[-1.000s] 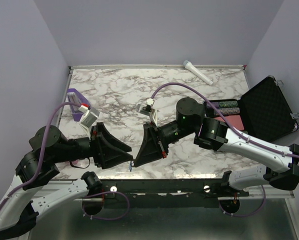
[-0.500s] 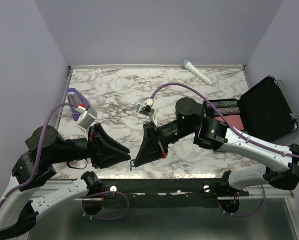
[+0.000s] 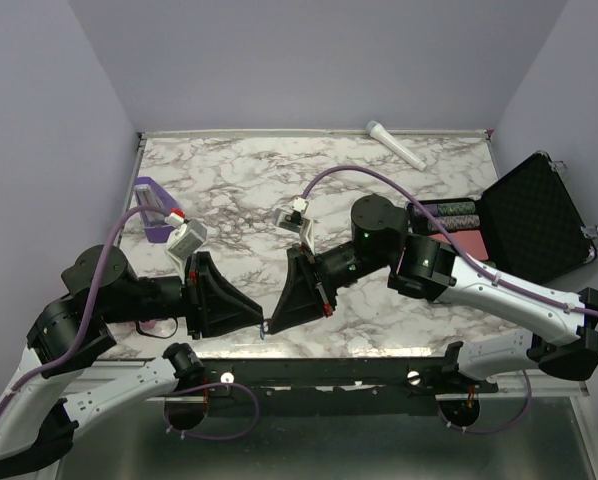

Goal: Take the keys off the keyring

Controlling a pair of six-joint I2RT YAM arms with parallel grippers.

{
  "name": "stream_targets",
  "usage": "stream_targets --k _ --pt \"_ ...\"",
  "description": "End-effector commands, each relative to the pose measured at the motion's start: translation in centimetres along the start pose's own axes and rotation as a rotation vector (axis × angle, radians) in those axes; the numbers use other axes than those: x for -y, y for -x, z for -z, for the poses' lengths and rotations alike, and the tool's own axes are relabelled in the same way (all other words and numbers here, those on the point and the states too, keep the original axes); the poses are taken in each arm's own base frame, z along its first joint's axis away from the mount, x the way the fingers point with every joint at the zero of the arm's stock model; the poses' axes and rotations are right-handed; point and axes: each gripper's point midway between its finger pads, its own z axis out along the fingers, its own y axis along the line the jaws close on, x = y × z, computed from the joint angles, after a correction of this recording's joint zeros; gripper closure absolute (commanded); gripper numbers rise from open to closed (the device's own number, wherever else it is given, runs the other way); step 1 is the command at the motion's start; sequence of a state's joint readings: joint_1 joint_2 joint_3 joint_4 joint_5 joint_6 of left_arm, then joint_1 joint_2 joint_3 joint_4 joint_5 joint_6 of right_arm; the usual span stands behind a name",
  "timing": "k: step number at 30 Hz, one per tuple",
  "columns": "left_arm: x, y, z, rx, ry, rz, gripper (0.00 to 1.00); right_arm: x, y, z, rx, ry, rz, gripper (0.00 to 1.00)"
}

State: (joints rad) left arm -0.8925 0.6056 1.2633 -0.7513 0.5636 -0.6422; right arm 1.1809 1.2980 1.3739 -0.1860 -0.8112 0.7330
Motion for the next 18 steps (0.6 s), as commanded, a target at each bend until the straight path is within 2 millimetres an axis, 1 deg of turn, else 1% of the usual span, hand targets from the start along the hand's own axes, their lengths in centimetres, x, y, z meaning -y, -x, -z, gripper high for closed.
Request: stream_targets --k 1,3,4,6,11,18 --pt "0.6 -0.2 0.3 -0.015 -0.025 -0.019 0.70 -0.5 0.7 0.0 0.006 0.000 0.016 0.99" --pt "0.6 -0.1 0.2 -0.008 -0.026 -0.019 0.77 -0.6 0.7 0.0 0.006 0.002 0.015 0.99" --pt "0.5 0.0 0.2 -0.003 -0.023 -0.014 0.83 -0.6 0.8 0.0 0.010 -0.001 0.018 0.99" --pt "0.1 0.2 0.2 0.021 -0.001 -0.003 1.00 -0.5 0.8 0.0 0.013 -0.004 0.018 0.99" --pt "-1.0 0.7 0.0 0.070 0.054 0.047 1.00 -0.2 1.2 0.0 0.035 -0.025 0.020 0.99" --pt "-1.8 2.3 0.6 0.160 0.133 0.078 1.00 0.5 2.0 -0.1 0.080 -0.066 0.019 0.99"
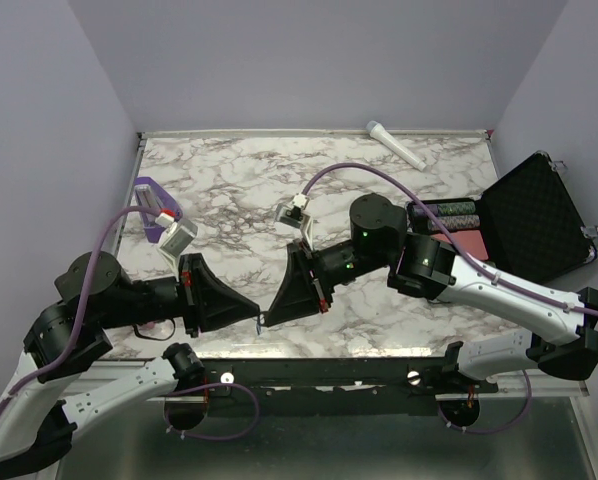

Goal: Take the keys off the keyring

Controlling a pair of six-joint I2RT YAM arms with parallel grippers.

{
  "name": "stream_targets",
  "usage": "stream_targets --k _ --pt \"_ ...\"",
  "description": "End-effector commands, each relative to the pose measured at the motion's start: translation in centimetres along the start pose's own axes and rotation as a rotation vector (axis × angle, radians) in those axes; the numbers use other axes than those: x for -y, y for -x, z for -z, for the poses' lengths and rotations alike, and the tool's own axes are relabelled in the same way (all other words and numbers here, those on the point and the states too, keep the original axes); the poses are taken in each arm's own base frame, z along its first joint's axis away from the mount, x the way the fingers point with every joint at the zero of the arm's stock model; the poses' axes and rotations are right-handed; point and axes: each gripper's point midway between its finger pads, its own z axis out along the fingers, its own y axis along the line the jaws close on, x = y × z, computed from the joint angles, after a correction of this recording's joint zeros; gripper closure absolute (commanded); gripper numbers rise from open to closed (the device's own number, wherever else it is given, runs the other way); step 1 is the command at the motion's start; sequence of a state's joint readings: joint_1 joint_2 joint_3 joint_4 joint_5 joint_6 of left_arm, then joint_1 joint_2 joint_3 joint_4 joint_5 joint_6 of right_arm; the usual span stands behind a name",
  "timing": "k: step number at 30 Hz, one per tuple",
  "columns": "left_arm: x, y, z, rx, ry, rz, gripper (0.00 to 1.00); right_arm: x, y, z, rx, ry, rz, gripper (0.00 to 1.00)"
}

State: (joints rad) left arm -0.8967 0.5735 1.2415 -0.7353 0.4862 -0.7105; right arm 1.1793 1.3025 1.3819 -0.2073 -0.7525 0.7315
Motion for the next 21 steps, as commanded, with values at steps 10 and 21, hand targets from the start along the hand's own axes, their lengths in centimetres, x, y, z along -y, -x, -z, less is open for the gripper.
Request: stream_targets --k 10,21 --pt "-2.7 4.4 0.9 0.300 0.172 0.122 1.00 0.7 3.0 -0.8 0.164 -0.024 -0.005 0.99" --pt "-4.5 6.5 3.0 0.512 0.252 0.231 1.00 0.9 4.2 -1.4 0.217 -0.010 -0.014 0.99"
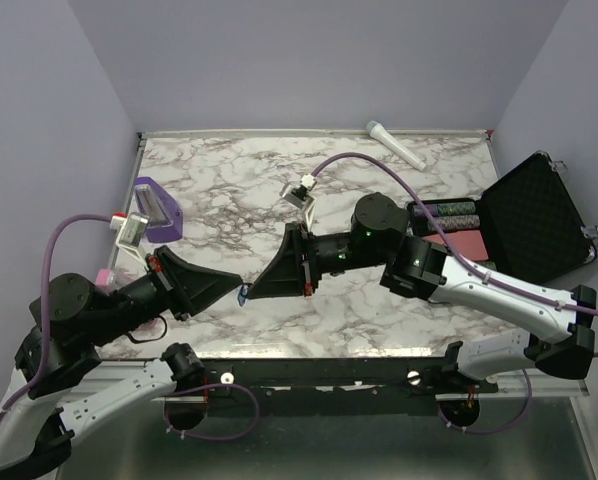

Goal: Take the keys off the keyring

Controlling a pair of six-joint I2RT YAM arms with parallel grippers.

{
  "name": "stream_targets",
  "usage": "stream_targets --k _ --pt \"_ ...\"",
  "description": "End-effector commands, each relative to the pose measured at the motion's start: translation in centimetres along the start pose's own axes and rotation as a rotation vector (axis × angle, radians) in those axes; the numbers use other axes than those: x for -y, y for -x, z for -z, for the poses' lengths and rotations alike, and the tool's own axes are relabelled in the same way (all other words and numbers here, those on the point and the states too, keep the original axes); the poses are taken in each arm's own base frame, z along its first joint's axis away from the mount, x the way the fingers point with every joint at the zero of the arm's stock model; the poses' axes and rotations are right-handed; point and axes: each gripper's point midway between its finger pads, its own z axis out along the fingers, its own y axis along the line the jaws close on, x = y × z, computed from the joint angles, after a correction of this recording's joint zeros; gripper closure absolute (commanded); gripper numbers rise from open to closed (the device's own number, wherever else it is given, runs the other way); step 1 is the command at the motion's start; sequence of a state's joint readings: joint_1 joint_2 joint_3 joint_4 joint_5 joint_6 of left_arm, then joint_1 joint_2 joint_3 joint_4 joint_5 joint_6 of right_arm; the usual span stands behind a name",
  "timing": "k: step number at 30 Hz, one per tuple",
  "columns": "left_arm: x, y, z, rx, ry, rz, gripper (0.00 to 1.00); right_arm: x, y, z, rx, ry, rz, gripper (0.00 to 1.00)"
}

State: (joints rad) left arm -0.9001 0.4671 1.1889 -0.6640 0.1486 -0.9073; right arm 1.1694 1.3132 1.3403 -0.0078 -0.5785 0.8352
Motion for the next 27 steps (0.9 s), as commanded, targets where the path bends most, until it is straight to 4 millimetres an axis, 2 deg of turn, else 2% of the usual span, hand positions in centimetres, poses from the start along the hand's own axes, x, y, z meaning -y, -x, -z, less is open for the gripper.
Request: stream_targets --k 1,14,22,24,26,27 --pt "-2.2 3.1 0.0 0.213 0.095 0.091 1.00 -0.5 0.0 -0.6 0.012 0.040 -0.007 0.99" --pt "-3.7 4.4 0.9 0.349 0.121 0.197 1.00 -0.2 0.8 -1.3 0.054 0.039 -0.016 0.99" --pt "-2.9 4.3 1.1 0.306 0.122 0.132 0.99 0.3 0.7 -1.3 0.051 0.021 -0.021 0.99" --pt "-2.8 4.3 1.3 0.305 0.122 0.124 0.90 0.4 0.5 -1.2 0.046 0.015 -0.023 0.99" --pt "-2.7 4.4 1.6 0.309 0.120 0.115 0.75 0.5 0.4 -1.2 0.039 0.011 -0.025 0.99" --pt "-2.7 4.5 1.9 0.314 0.119 0.111 0.65 0.5 0.2 -1.2 0.034 0.010 -0.026 0.99"
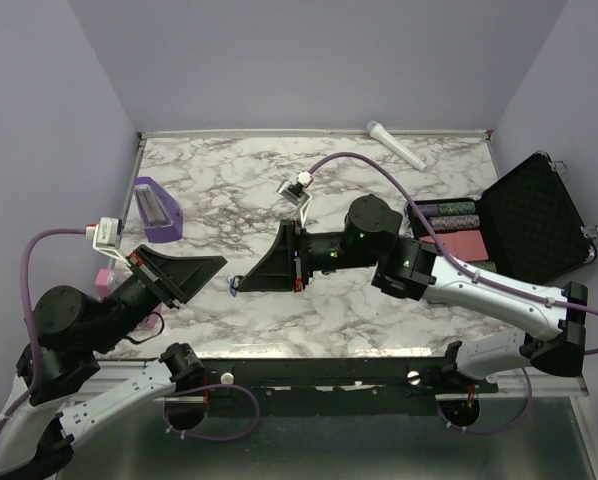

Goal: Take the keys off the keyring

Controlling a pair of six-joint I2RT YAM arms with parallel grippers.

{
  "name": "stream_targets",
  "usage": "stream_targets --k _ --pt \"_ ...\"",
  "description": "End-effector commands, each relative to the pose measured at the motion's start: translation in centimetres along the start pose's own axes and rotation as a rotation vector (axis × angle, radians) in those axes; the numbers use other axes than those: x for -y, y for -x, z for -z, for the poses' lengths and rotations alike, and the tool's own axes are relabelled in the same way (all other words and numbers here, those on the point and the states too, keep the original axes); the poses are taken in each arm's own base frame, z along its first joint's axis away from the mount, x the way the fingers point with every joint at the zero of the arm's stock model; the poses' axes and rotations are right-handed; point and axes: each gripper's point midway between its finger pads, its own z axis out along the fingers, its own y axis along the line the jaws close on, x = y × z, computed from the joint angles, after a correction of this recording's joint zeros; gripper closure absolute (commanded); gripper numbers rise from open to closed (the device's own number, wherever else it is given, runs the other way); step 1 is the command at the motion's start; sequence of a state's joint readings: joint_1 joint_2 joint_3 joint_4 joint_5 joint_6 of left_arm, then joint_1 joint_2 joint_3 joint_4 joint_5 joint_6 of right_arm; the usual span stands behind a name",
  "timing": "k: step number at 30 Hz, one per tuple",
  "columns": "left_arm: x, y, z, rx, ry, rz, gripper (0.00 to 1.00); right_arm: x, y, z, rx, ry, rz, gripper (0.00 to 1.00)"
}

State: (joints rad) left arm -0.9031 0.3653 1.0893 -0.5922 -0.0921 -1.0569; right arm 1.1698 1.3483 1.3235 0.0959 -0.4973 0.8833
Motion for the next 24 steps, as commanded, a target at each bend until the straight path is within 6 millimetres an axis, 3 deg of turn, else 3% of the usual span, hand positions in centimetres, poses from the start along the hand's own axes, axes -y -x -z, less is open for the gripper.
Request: stream_targets --k 1,4,8,15,24 --pt "0.0 1.9 0.8 0.082 0.025 -0.045 0.57 -0.6 -1.6 0.3 -0.064 0.027 -0.007 0.99" --pt "0.0 2.5 1.6 0.096 0.032 -0.080 0.39 -0.5 -1.9 0.5 -0.084 0.020 -0.005 0.99" --pt "0.6 2.8 2.7 0.082 0.018 -0.167 0.26 -0.7 -2.6 0.9 -0.129 0.027 -0.003 0.99" --pt "2.1 1.5 4.3 -0.076 -0.033 -0.417 0.26 -1.2 -4.6 1.6 -0.273 0.043 -0.002 0.99" --pt "4.4 -3.7 4.9 -0.412 -0.251 -0.576 0.27 -1.8 -6.3 2.7 -0.423 0.063 0.014 0.99"
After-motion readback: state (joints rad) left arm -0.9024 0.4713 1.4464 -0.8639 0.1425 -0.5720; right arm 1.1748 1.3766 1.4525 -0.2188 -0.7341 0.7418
